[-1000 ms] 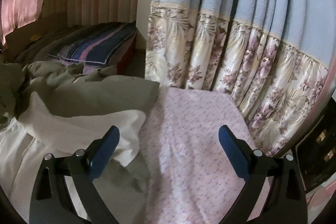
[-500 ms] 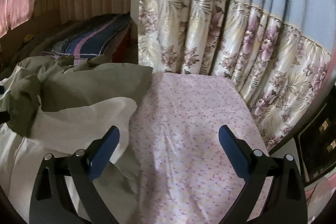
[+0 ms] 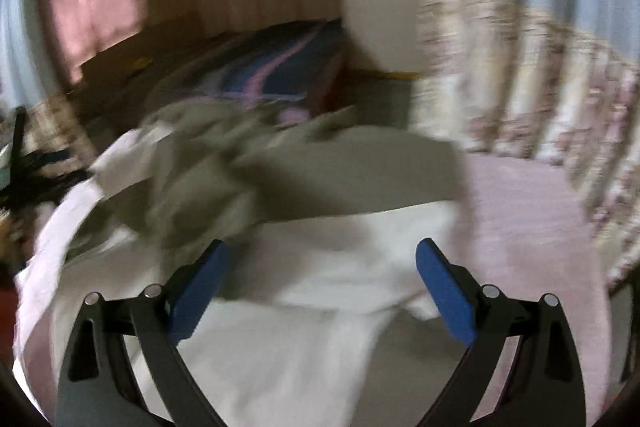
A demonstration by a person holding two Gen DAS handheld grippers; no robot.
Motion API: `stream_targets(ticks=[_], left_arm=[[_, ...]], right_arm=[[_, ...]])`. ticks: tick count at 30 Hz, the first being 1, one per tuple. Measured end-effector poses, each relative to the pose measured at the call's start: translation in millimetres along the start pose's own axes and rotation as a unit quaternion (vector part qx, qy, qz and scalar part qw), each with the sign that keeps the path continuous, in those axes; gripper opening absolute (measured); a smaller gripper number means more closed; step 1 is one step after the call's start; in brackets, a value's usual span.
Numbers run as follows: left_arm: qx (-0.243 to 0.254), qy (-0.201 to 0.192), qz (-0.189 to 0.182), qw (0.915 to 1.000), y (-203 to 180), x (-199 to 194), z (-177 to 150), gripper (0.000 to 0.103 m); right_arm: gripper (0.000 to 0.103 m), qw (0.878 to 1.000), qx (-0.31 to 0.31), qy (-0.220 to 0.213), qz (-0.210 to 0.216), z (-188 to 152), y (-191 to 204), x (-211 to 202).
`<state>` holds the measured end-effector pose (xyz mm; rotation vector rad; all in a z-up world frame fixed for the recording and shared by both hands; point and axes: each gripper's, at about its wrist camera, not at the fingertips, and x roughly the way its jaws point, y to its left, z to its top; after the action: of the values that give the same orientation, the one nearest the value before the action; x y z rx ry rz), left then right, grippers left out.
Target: Fold large clothes
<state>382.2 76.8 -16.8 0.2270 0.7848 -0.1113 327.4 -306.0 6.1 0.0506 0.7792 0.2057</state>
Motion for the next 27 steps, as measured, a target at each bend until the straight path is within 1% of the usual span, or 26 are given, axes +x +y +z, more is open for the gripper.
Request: stream_targets(ticks=[3,4,5,6,7,8,9,10,11,12,14,15,16,17,18,19,20,21,22,23,24,25,27], left_arm=[[-0.013,-0.001,0.005,0.9999,11.2,10.5,-5.1,0.100],[-0.014,-0.004,0.003,0.9999,11.1,12.3,-6.8,0.100],[-0.014,-0.004,0.000,0.9999,11.5,13.5,-7.9,0.100],[-0.011,-0.003,0.002,0.9999,10.2,14.1,-8.5,0.100],[-0.008,-0.003,0.006,0.9999,7.0,13.4,-8.9,0.100],[-0.004,-0.004,0.008,0.9999,3.9,12.9,-8.8,0.100],[0.000,-0.007,0.011,0.9999,0.1,10.5,-8.7,0.100],[0.004,-0.009,0.015,0.9998,-3.0,8.6,-8.4,0.100],[0.009,-0.013,0.022,0.9996,-6.6,3.5,-6.4,0.100],[0.011,-0.018,0.026,0.9994,-9.0,-0.6,-4.9,0.100],[0.011,-0.036,0.029,0.9989,-11.0,-11.8,-0.2,0.100],[0.009,-0.044,0.028,0.9986,-11.4,-17.1,2.2,0.100],[0.006,-0.054,0.028,0.9981,-12.3,-22.9,5.1,0.100],[0.004,-0.062,0.028,0.9977,-13.4,-27.5,7.3,0.100],[0.002,-0.066,0.027,0.9974,-13.5,-30.6,8.3,0.100],[-0.001,-0.068,0.026,0.9974,-14.9,-31.8,9.7,0.100],[-0.005,-0.068,0.024,0.9974,-16.2,-31.8,9.9,0.100],[-0.006,-0.065,0.019,0.9977,-18.1,-30.0,9.4,0.100],[-0.006,-0.058,0.017,0.9982,-20.5,-26.1,8.0,0.100],[-0.004,-0.051,0.016,0.9986,-22.6,-22.6,6.0,0.100],[0.000,-0.043,0.016,0.9989,-25.2,-17.6,3.1,0.100],[0.006,-0.035,0.019,0.9992,-29.0,-12.1,0.4,0.100],[0.015,-0.024,0.023,0.9993,-33.5,-6.5,-2.5,0.100]], right_arm=[[0.094,0.999,-0.017,0.032,0.023,-2.9,21.9,21.5],[0.092,0.999,-0.020,0.042,0.025,-2.8,27.2,31.7],[0.084,0.998,-0.019,0.047,0.029,-2.5,28.7,37.4],[0.066,0.997,-0.013,0.062,0.044,-1.9,30.2,48.9],[0.052,0.995,-0.006,0.075,0.058,-0.5,29.1,59.1],[0.030,0.993,0.003,0.090,0.072,0.2,28.2,68.1],[0.018,0.993,0.005,0.094,0.071,2.6,26.8,74.8],[0.013,0.995,-0.002,0.083,0.062,6.9,25.5,73.7],[0.010,0.997,-0.014,0.064,0.045,13.5,24.0,67.0],[0.007,0.999,-0.024,0.029,0.012,24.8,18.2,51.2],[0.006,0.998,-0.034,-0.033,-0.046,46.2,3.0,19.6],[0.005,0.993,-0.039,-0.080,-0.082,60.1,-8.6,-5.5],[0.005,0.986,-0.042,-0.118,-0.108,69.7,-18.5,-27.8],[0.003,0.978,-0.049,-0.151,-0.137,77.0,-26.3,-47.5],[0.003,0.965,-0.066,-0.174,-0.184,84.2,-35.2,-65.4],[0.003,0.961,-0.070,-0.172,-0.206,88.2,-44.4,-70.3],[0.003,0.964,-0.062,-0.154,-0.209,91.6,-59.0,-69.9],[0.003,0.970,-0.043,-0.124,-0.202,91.6,-79.1,-62.9],[0.003,0.972,-0.035,-0.100,-0.208,86.8,-94.5,-53.5],[0.004,0.970,-0.033,-0.077,-0.229,78.5,-107.9,-44.3],[0.007,0.970,-0.026,-0.040,-0.237,65.5,-124.9,-31.0],[0.007,0.976,0.000,-0.008,-0.220,49.1,-144.3,-20.8],[0.008,0.979,0.043,0.009,-0.199,25.5,-163.8,-12.4]])
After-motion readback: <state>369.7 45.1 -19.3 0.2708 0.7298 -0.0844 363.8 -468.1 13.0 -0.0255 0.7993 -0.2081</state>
